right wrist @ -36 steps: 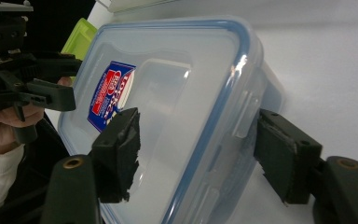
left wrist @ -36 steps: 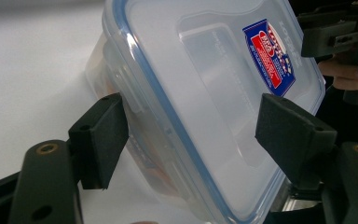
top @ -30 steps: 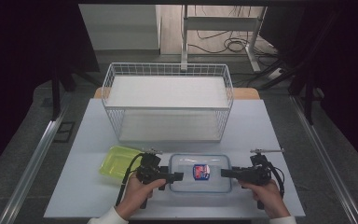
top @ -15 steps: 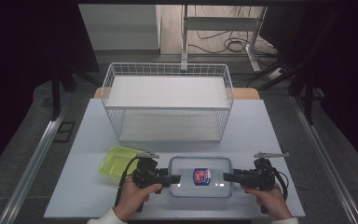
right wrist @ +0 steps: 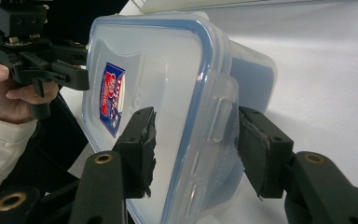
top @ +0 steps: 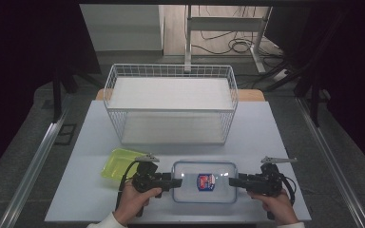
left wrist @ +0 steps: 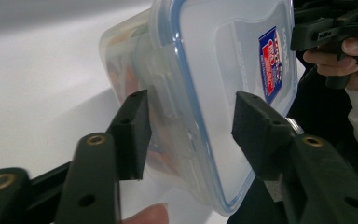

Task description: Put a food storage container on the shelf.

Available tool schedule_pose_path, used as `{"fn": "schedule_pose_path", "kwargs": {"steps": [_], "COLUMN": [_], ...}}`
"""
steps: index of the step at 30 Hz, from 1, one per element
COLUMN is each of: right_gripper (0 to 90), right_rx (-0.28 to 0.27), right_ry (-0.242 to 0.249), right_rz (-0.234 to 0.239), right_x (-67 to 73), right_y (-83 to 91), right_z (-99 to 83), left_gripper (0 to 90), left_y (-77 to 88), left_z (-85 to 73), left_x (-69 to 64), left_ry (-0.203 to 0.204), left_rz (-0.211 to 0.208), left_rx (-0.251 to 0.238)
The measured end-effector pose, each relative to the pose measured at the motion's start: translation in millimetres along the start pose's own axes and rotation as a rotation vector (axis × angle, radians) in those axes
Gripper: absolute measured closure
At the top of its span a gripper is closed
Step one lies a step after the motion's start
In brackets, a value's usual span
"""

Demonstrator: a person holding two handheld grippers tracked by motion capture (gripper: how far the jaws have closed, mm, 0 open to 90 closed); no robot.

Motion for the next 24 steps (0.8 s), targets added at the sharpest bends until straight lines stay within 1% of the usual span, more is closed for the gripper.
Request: {"fn": "schedule_pose_path", "kwargs": {"steps": [2, 4, 5, 10, 13, 18, 21, 24], "right_gripper": [49.0, 49.0, 49.1, 49.7, 50.2, 50.7, 51.0, 51.1], "right_rx": [-0.004, -0.007, -0.009, -0.008, -0.011, -0.021, -0.029, -0.034], "right_ry": [0.002, -0.001, -0.002, -0.019, -0.027, -0.029, -0.027, -0.025], "right_rz": [0.002, 0.001, 0.000, 0.000, 0.003, 0.002, 0.003, 0.003], "right_x": [0.1, 0.5, 0.7, 1.0, 1.5, 2.6, 3.9, 4.3], "right_y": [0.4, 0.7, 0.8, 1.3, 2.0, 3.4, 4.4, 4.3], "right_z": [-0.5, -0.8, -1.0, -1.0, -1.2, -1.7, -1.3, -1.2], "left_gripper": [49.5, 49.3, 49.1, 49.2, 49.6, 50.2, 50.7, 51.1], "left_y": [0.2, 0.1, -0.5, -0.5, -0.2, 0.8, 1.8, 2.4], "left_z": [-0.3, -0.5, -0.6, -1.6, -1.9, -1.8, -0.9, -0.7], "left_x": [0.0, -0.7, -1.0, -2.1, -2.9, -4.7, -6.2, -6.0], "left_ry": [0.001, -0.003, -0.004, -0.012, -0.010, -0.013, -0.027, -0.029], "left_rz": [-0.003, 0.006, 0.007, 0.011, 0.012, 0.019, 0.032, 0.027], "left_rx": [-0.002, -0.001, -0.008, -0.016, -0.022, -0.025, -0.028, -0.029]}}
Point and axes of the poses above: each handheld gripper's, and its own axes: y roughly backward along the jaws, z roughly out of its top, x roughly to its left, the point moved 6 cm from there along -y, roughly forward along the jaws, and after that the axes turned 15 degrees about -z, right-handed, at the moved point
